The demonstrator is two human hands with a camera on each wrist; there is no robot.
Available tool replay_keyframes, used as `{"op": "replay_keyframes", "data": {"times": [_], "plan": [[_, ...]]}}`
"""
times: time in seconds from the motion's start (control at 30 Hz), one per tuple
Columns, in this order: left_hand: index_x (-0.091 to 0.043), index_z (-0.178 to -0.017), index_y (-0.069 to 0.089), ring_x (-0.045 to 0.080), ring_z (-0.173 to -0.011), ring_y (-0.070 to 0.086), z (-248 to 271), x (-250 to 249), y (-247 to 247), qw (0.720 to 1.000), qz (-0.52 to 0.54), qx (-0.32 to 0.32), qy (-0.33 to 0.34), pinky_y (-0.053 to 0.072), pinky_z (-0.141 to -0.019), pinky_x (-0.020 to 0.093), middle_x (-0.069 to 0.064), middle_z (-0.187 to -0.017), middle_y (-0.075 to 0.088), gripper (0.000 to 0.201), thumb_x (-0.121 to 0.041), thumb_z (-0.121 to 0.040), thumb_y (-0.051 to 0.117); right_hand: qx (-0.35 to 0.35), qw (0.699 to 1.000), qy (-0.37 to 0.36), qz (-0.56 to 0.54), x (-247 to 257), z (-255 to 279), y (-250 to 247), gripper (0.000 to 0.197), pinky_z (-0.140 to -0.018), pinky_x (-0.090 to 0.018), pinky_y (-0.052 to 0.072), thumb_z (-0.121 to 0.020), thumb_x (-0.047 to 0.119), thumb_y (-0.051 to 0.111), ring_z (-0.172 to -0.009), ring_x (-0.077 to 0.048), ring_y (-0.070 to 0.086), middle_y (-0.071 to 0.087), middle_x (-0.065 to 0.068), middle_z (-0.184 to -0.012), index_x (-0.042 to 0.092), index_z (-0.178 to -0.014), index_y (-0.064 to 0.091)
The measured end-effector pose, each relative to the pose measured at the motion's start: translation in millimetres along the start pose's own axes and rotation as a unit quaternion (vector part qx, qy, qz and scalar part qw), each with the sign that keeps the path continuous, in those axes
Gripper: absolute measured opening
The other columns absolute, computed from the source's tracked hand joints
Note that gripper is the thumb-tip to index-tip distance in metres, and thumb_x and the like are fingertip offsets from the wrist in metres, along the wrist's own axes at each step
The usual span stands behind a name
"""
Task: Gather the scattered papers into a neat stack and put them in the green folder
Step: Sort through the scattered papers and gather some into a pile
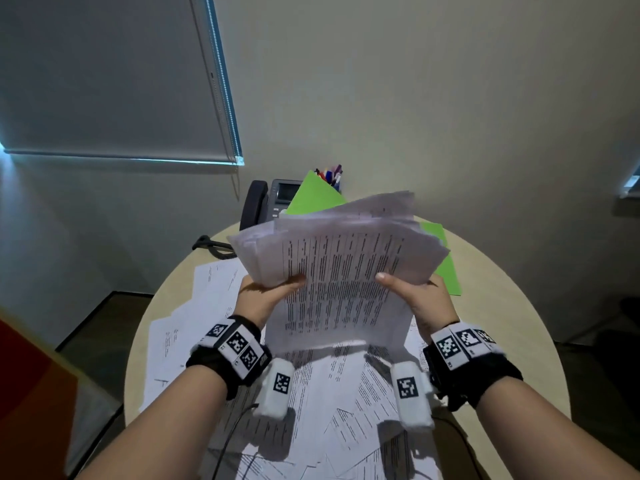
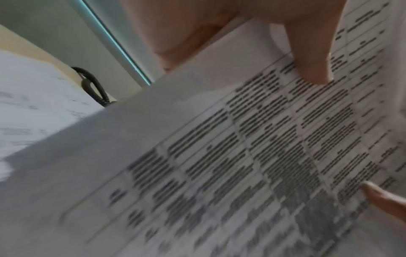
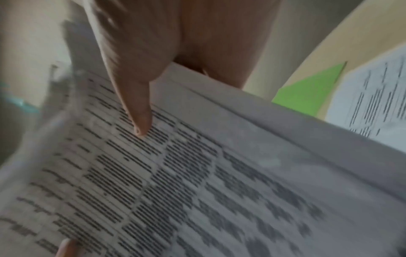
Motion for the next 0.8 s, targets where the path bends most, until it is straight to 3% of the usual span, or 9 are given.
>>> {"op": "replay_keyframes", "data": {"times": [0.07,0.13,0.2,0.27,0.4,0.47,0.57,0.73,0.8], "plan": [[-0.02,-0.087,0.066,0.005,-0.076,0.07,1.6,4.8,-0.1,1.0,-0.016,0.018,-0.003,0.055,-0.076,0.022,-0.009,-0.074,0.075,0.032,0.004,-0.067,0.076,0.005,1.0,-0.005,0.017,-1.1,2.5,-3.8,0.021,-0.09,-0.038,0.053,-0.07,0.003,0.078,-0.087,-0.016,0.071,0.076,0.003,-0.084,0.014,-0.087,0.073],[-0.017,-0.088,0.067,0.003,-0.073,0.071,2.9,11.7,0.8,1.0,-0.016,0.021,-0.012,0.058,-0.074,0.02,-0.011,-0.073,0.075,0.035,0.008,-0.066,0.076,0.004,1.0,-0.016,0.005,5.9,6.9,-3.0,0.034,-0.097,-0.045,0.05,-0.063,0.029,0.084,-0.095,-0.025,0.069,0.076,-0.006,-0.096,0.012,-0.091,0.074],[-0.009,-0.09,0.068,0.004,-0.073,0.071,3.9,13.5,4.4,1.0,-0.006,0.021,-0.013,0.058,-0.079,0.025,-0.008,-0.073,0.075,0.037,0.011,-0.061,0.079,-0.013,0.999,-0.024,-0.028,18.1,8.3,-1.4,0.056,-0.092,-0.042,0.051,-0.052,0.05,0.084,-0.091,-0.026,0.068,0.074,-0.009,-0.096,0.01,-0.09,0.074],[-0.004,-0.1,0.067,0.01,-0.082,0.072,4.7,12.2,8.9,0.999,0.001,0.041,-0.001,0.057,-0.084,0.028,-0.002,-0.085,0.076,0.051,-0.003,-0.053,0.086,-0.028,0.998,-0.036,-0.039,35.2,7.0,2.9,0.068,-0.08,-0.036,0.049,-0.046,0.062,0.081,-0.079,-0.022,0.063,0.07,-0.011,-0.086,0.006,-0.084,0.072],[-0.002,-0.114,0.061,0.018,-0.1,0.069,10.8,12.3,10.8,0.998,-0.008,0.066,0.006,0.054,-0.09,0.032,0.009,-0.105,0.073,0.084,-0.028,-0.039,0.088,-0.072,0.993,-0.092,-0.018,57.9,-0.4,-0.2,0.107,-0.071,-0.033,0.036,-0.046,0.071,0.076,-0.073,-0.018,0.045,0.053,-0.012,-0.078,-0.024,-0.087,0.051],[0.001,-0.112,0.062,0.017,-0.097,0.07,14.6,14.5,11.8,0.998,-0.004,0.069,0.005,0.055,-0.088,0.032,0.006,-0.1,0.074,0.091,-0.032,-0.032,0.092,-0.075,0.991,-0.106,-0.016,66.2,0.1,-1.7,0.084,-0.073,-0.031,0.038,-0.059,0.058,0.079,-0.075,-0.015,0.048,0.062,-0.007,-0.084,-0.019,-0.087,0.058],[0.004,-0.11,0.062,0.011,-0.087,0.072,18.3,17.2,13.3,0.998,0.012,0.06,0.005,0.058,-0.081,0.026,-0.001,-0.087,0.076,0.081,-0.017,-0.036,0.089,-0.075,0.993,-0.091,0.0,67.2,1.2,-1.7,0.016,-0.074,-0.03,0.049,-0.075,0.028,0.077,-0.072,-0.014,0.061,0.073,-0.001,-0.075,0.013,-0.07,0.078],[-0.007,-0.098,0.067,0.008,-0.082,0.072,20.3,21.0,17.7,0.997,0.029,0.071,0.001,0.058,-0.073,0.021,-0.004,-0.084,0.077,0.072,-0.024,-0.033,0.091,-0.105,0.993,0.018,-0.048,32.4,5.6,-11.2,0.064,-0.073,-0.043,0.047,-0.05,0.071,0.075,-0.075,-0.021,0.055,0.062,-0.017,-0.081,0.011,-0.073,0.069],[-0.011,-0.091,0.068,0.006,-0.079,0.072,19.1,23.3,18.0,0.997,0.034,0.062,-0.003,0.058,-0.077,0.023,-0.006,-0.08,0.077,0.058,-0.018,-0.037,0.088,-0.109,0.993,0.031,-0.044,23.7,10.0,-14.4,0.058,-0.078,-0.035,0.054,-0.066,0.067,0.066,-0.069,-0.014,0.064,0.069,-0.013,-0.082,0.009,-0.071,0.07]]}}
Point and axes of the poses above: each hand's wrist, its own z-axis away from the middle knuckle, its own y-axis out of the palm, x = y × z, the point moved 5 cm from there along -z, towards the middle knuckle
